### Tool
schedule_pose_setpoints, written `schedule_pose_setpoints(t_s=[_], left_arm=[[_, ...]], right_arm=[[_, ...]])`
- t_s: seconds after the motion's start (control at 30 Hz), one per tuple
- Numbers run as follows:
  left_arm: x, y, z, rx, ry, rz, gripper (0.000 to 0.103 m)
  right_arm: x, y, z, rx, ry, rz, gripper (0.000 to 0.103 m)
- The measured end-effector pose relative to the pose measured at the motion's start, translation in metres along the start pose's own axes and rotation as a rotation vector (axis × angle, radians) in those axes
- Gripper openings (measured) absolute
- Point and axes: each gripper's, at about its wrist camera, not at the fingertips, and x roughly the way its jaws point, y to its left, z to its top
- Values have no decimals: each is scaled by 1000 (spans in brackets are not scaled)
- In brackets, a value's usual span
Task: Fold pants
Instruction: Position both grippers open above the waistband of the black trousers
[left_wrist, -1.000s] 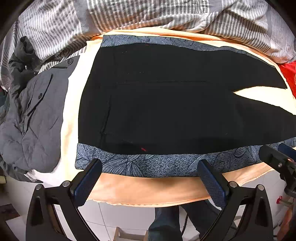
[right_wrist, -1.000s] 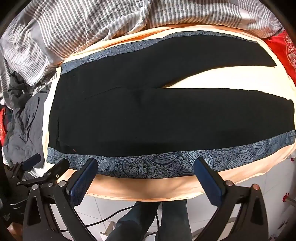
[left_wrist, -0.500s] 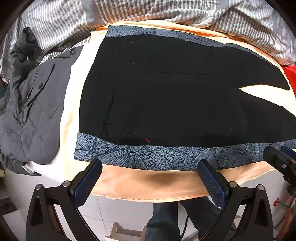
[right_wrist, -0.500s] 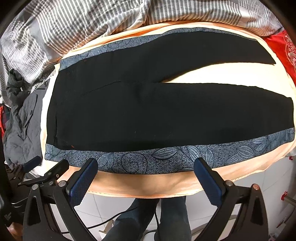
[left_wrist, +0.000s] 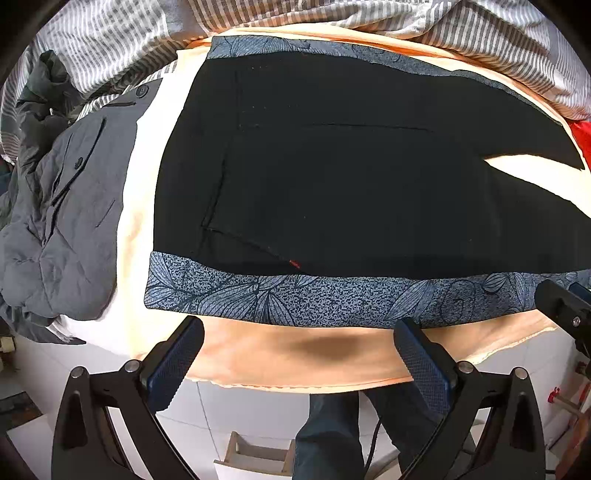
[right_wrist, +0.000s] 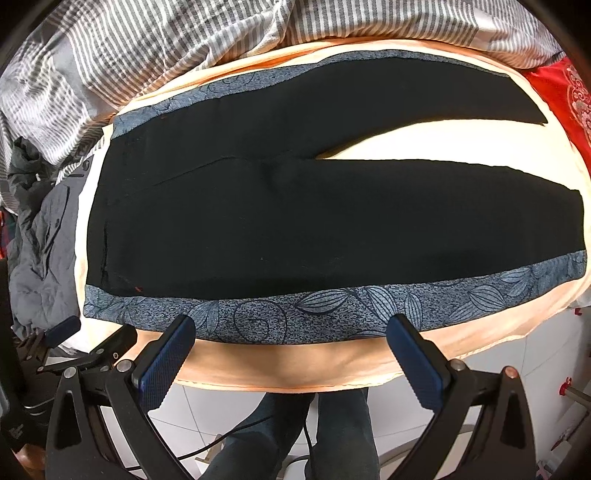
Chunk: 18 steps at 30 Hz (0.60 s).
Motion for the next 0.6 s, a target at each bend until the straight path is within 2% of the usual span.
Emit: schedule_pose_setpoints(t_s=[0.6], left_arm=[[8,1,4,-3,41,0,103]], right_arm=[[3,-1,-1,6,11,-5,103]])
